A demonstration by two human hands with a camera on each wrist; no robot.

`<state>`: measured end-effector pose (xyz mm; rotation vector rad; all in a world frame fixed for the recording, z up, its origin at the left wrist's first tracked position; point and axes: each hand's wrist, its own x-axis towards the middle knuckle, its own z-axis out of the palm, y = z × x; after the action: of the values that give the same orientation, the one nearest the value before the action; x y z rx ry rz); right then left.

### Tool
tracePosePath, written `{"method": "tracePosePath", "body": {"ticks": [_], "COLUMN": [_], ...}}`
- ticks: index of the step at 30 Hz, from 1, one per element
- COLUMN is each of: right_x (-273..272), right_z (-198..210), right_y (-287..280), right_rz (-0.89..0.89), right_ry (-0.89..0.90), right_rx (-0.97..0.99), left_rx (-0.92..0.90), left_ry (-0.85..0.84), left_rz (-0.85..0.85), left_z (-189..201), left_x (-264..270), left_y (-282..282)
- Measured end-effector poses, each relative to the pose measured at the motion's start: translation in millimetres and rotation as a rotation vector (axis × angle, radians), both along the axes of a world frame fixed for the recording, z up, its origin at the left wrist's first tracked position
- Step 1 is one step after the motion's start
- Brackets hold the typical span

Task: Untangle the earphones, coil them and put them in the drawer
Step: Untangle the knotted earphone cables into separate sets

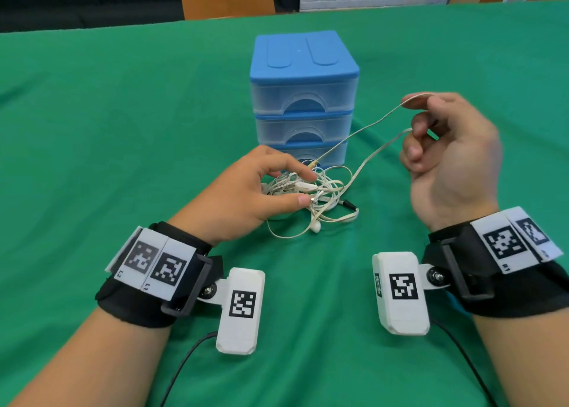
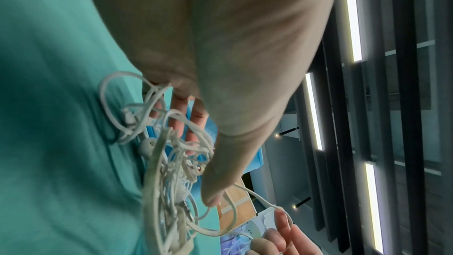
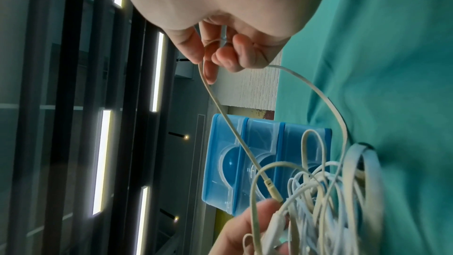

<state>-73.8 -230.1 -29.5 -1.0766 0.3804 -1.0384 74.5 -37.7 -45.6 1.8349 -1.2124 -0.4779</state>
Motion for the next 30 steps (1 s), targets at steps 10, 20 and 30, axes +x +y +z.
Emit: {"method": "tracePosePath", "body": {"ticks": [10,20,30], "right_x": [1.2,7.6,8.7], "right_z": [3.6,-4.0,-10.7], "right_y": [8.0,25.7,19.8], "right_rz": [0.059,0.452,0.479], "right_ry": [0.102,0.438,0.48], "right_rx": [-0.236,-0.529,-0.58], "left_rx": [-0.086,-0.157,-0.183], "left_ry": [-0.018,-0.031,-0.006], "left_rz": [0.07,0.065,0.064], "left_z": [-4.0,-2.8,-1.3], "left_x": [3.9,5.2,2.5], "left_y": [-4.7,-5.7,-7.4]}}
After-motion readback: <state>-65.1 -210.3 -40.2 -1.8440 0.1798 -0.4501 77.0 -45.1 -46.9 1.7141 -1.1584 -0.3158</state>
